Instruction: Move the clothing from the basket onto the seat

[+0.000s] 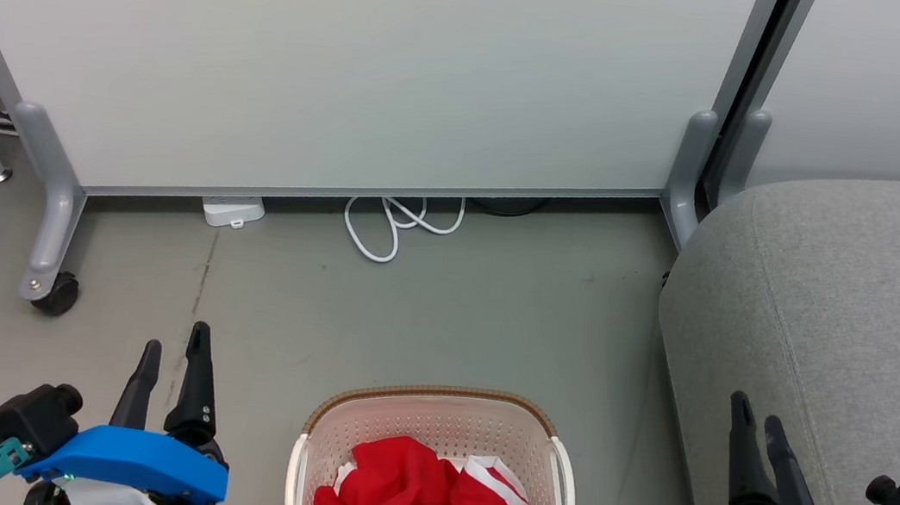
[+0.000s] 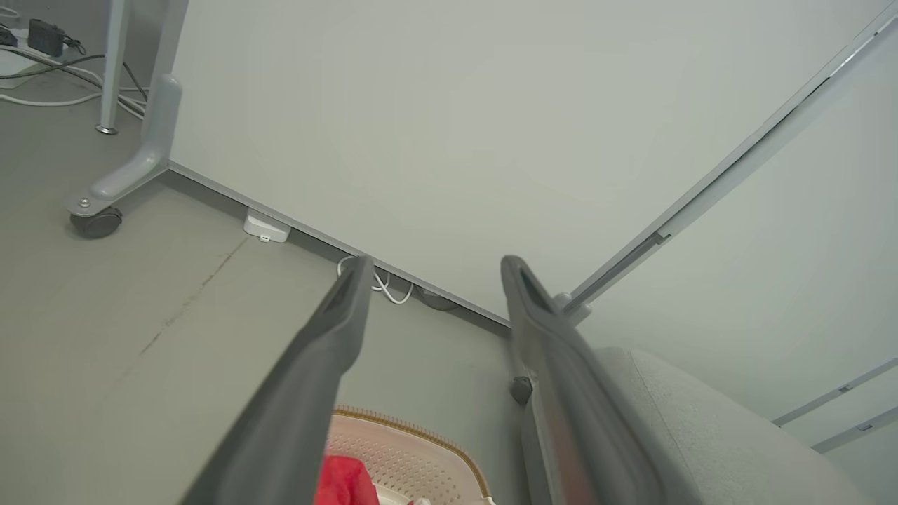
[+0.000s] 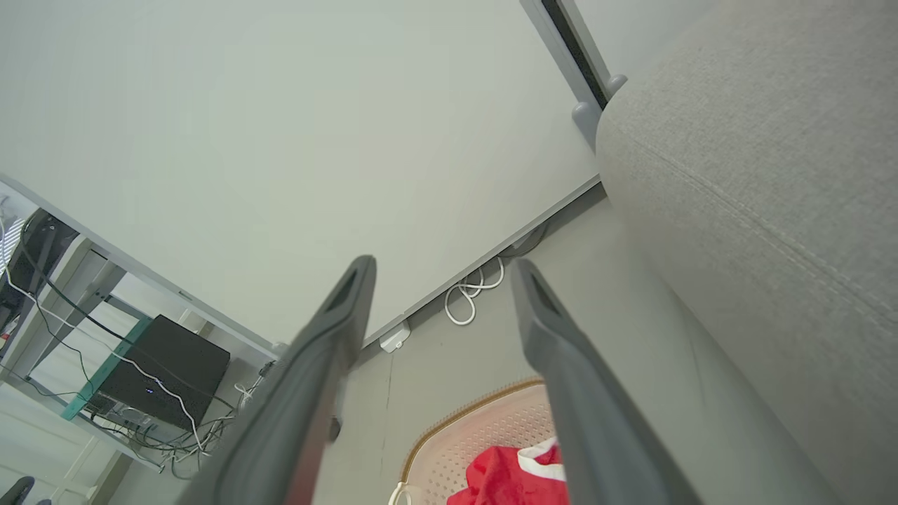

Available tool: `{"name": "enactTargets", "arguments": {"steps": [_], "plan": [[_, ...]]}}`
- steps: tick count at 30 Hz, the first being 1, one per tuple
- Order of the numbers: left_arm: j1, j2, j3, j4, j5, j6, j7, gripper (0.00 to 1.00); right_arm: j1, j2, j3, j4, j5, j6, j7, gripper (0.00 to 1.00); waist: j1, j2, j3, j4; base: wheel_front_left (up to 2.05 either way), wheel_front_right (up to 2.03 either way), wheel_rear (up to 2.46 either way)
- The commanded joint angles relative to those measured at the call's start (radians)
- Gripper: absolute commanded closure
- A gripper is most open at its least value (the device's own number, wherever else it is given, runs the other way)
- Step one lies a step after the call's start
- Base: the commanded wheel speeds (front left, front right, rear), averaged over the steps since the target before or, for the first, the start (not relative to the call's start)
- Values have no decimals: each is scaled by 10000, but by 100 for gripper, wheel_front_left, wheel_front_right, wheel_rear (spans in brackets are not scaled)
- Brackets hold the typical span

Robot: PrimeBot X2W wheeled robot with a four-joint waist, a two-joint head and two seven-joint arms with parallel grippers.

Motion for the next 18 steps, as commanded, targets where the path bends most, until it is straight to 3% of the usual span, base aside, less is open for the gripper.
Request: {"name": "enactTargets", "arguments": {"steps": [1,18], "plan": [[-219,70,-27,-59,283,33,-85,0,-277,-83,29,-63,-272,16,-88,0,0,0,-1,-3,0,0,0],[-231,75,-213,225,2126,14,-549,0,-402,-100,70,367,-2021,19,-551,0,0,0,-37,21,0,0,0]]}}
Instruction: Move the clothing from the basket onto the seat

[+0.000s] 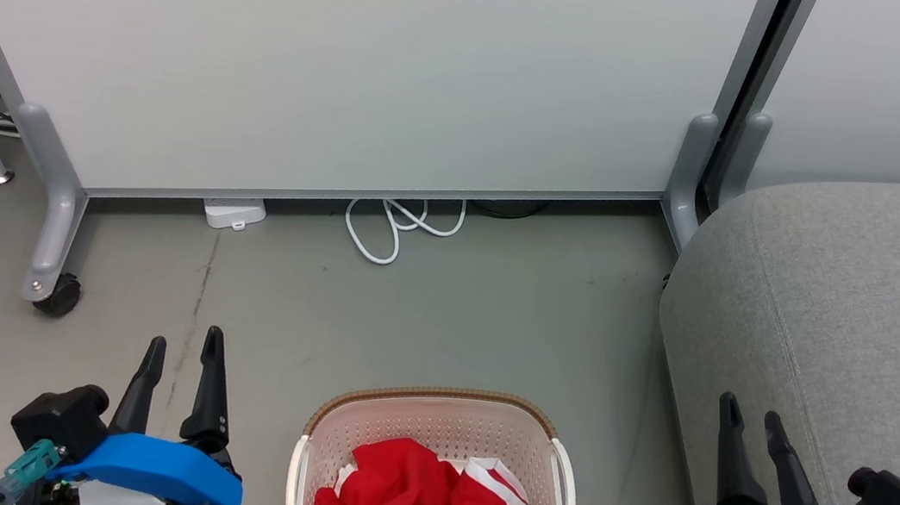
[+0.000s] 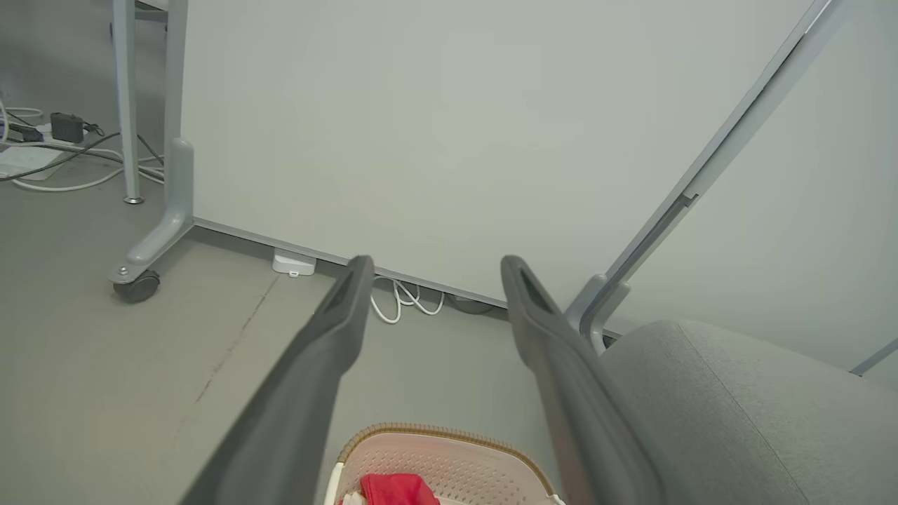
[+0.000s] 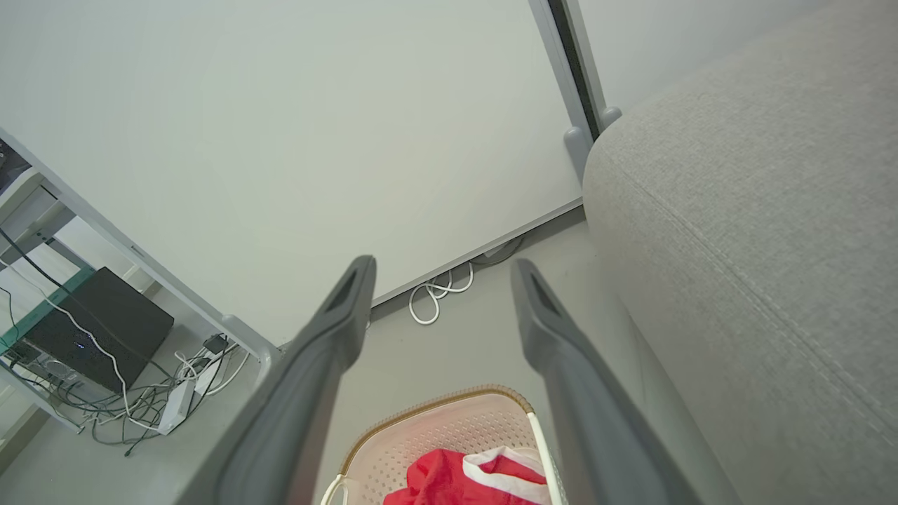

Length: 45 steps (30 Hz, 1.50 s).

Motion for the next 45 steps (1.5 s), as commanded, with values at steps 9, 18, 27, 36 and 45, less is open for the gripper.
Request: {"name": "enactTargets", "arguments": {"steps": [9,18,27,36,45], "plan": [[-204,60,-81,63,1040,49,-311,0,-267,-93,63,111,-1179,19,-272,0,0,0,-26,33,0,0,0],[-220,61,-162,138,1789,88,-521,0,-245,-100,76,226,-1969,21,-451,0,0,0,-40,36,0,0,0],[-180,61,-234,168,2295,84,-693,0,-232,-105,-9,325,-2714,22,-580,0,0,0,-56,15,0,0,0],[-170,61,-348,240,2892,154,-866,0,-251,-107,-50,434,-3420,24,-778,0,0,0,-89,12,0,0,0],[-183,63,-416,347,3430,214,-1028,0,-261,-111,35,487,-3991,21,-938,0,0,0,-76,28,0,0,0]]}}
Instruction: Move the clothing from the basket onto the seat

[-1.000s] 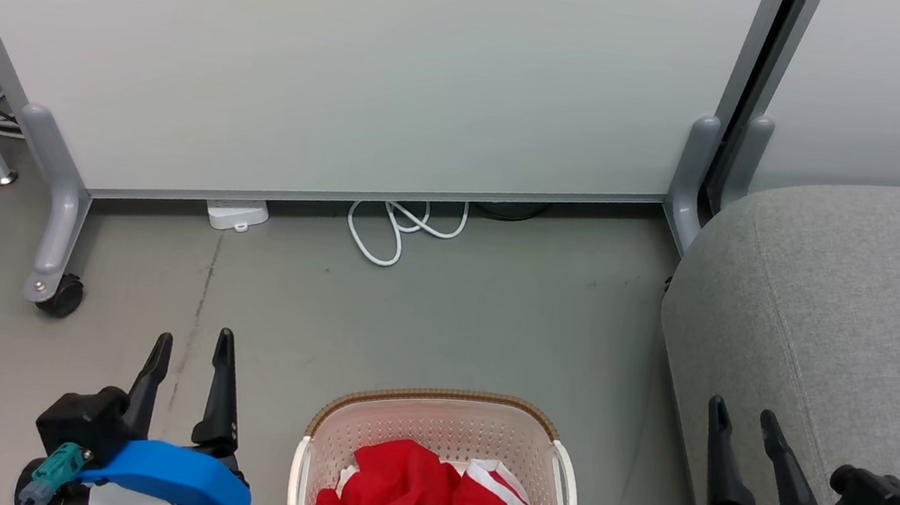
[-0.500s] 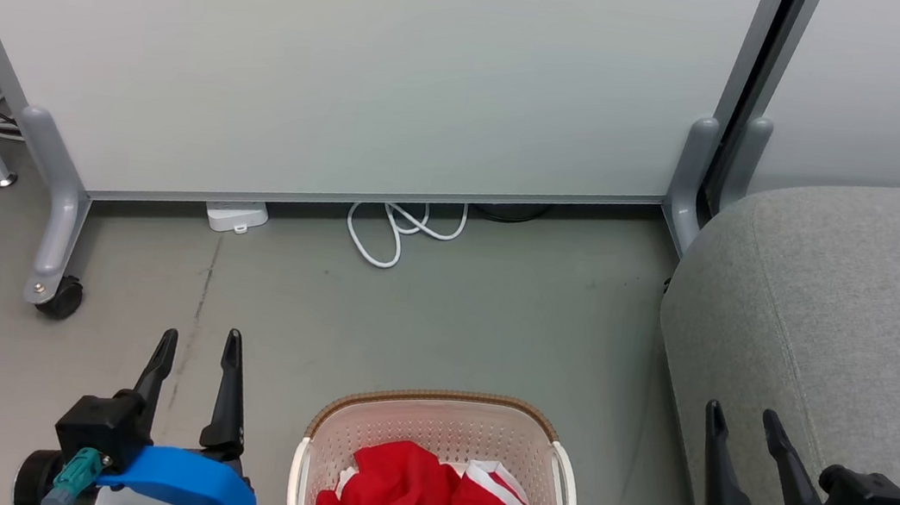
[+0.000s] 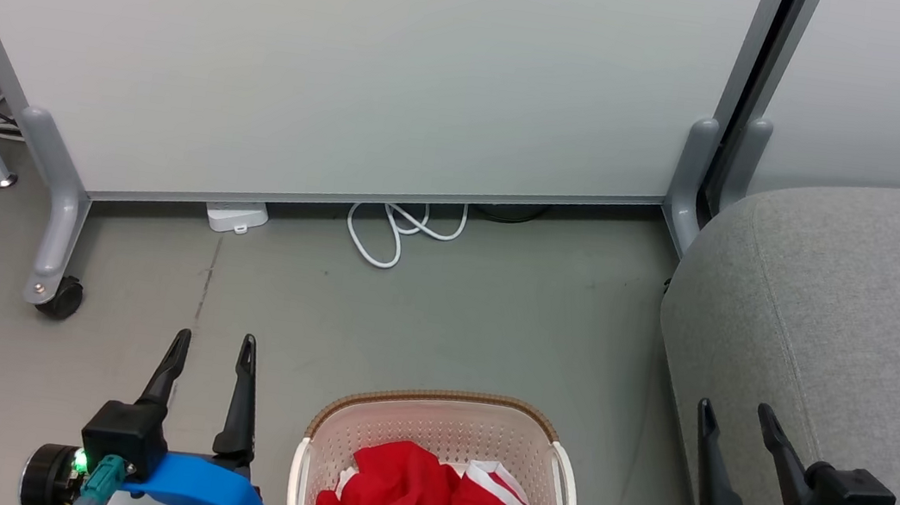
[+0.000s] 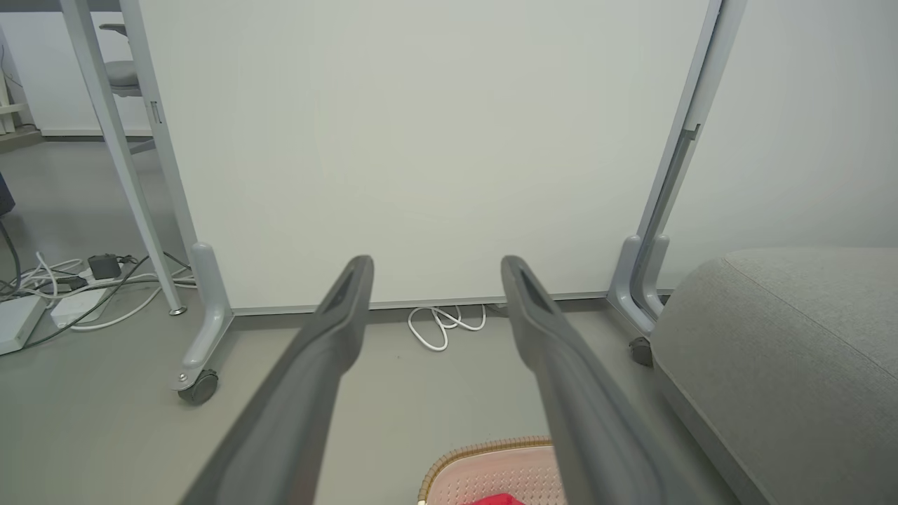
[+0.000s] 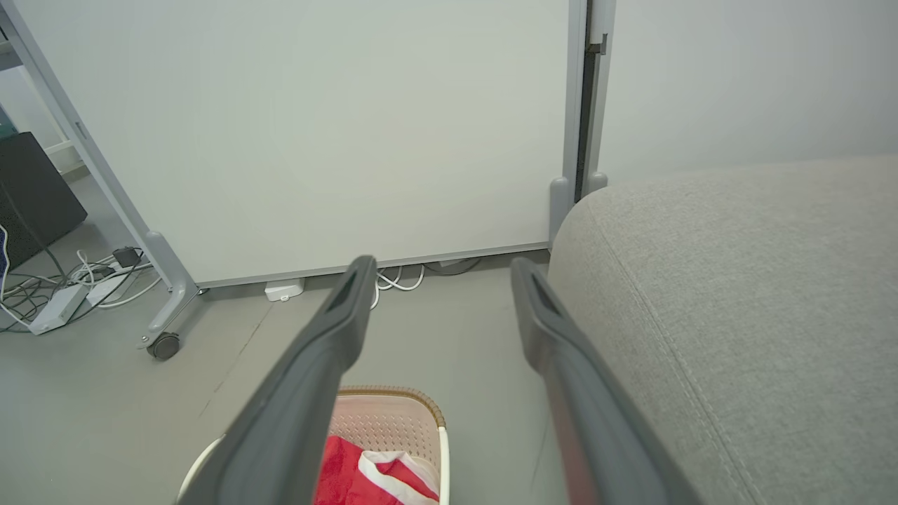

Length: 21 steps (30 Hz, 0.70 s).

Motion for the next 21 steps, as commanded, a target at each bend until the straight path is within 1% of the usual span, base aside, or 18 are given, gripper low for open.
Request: {"name": "enactTargets", "arguments": {"steps": [1,7,18,21], "plan": [[-160,32,-6,19,143,39,-80,0,-119,-67,23,30,-162,5,-91,0,0,0,3,0,0,0,0],[-149,32,-51,47,518,66,-182,0,-134,-70,36,95,-529,6,-208,0,0,0,1,-10,0,0,0],[-158,30,-60,23,321,91,-171,0,-143,-68,42,103,-454,6,-188,0,0,0,23,-17,0,0,0],[-109,32,-95,240,218,121,-169,0,-189,-68,59,54,-440,6,-168,0,0,0,102,-31,0,0,0]]}}
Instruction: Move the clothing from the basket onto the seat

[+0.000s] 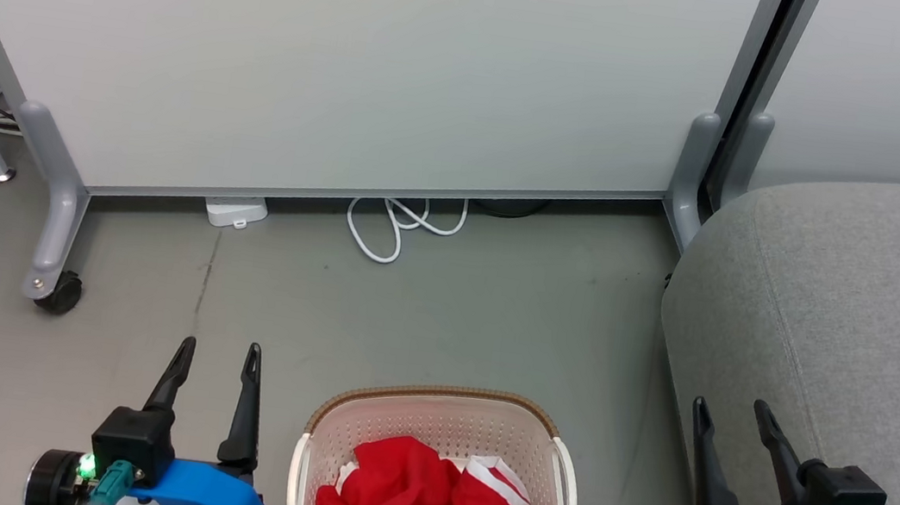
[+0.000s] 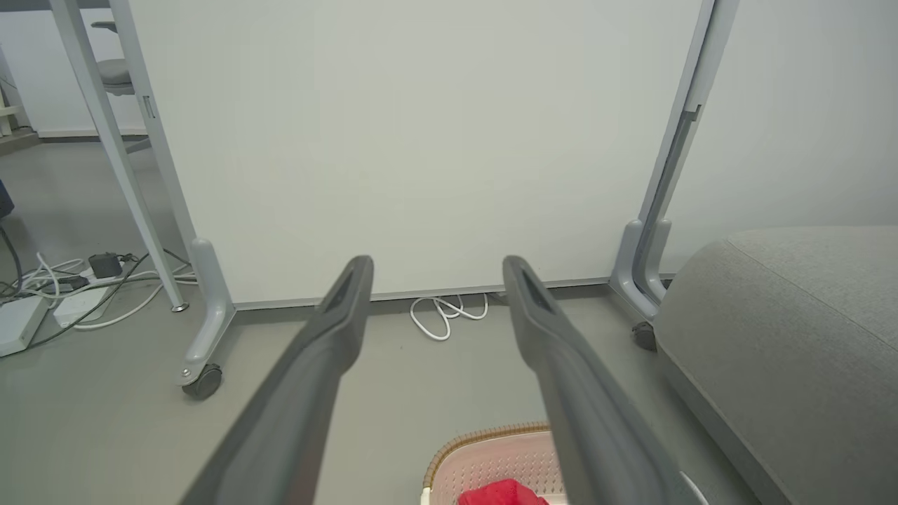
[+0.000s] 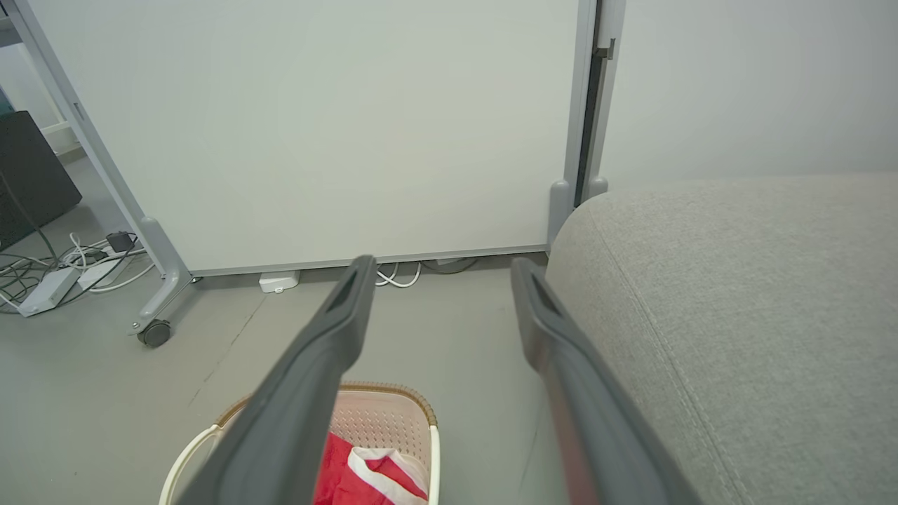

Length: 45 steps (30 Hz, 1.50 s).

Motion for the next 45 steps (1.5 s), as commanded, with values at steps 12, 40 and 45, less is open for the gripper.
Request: {"name": "enactTargets", "arguments": {"steps": [12,40,45], "plan": [[-1438,22,-350,1470,-237,-198,-49,0,-1106,-58,529,-846,112,4,-50,0,0,0,2284,-674,0,0,0],[-5870,507,-1060,6787,-348,-437,1742,0,-3233,-43,2833,-3160,1636,4,-134,0,0,0,7504,-2954,0,0,0],[-6390,657,-1088,7228,-293,-81,2093,0,-3281,-43,2987,-3321,1888,4,-135,0,0,0,7910,-3250,0,0,0]]}}
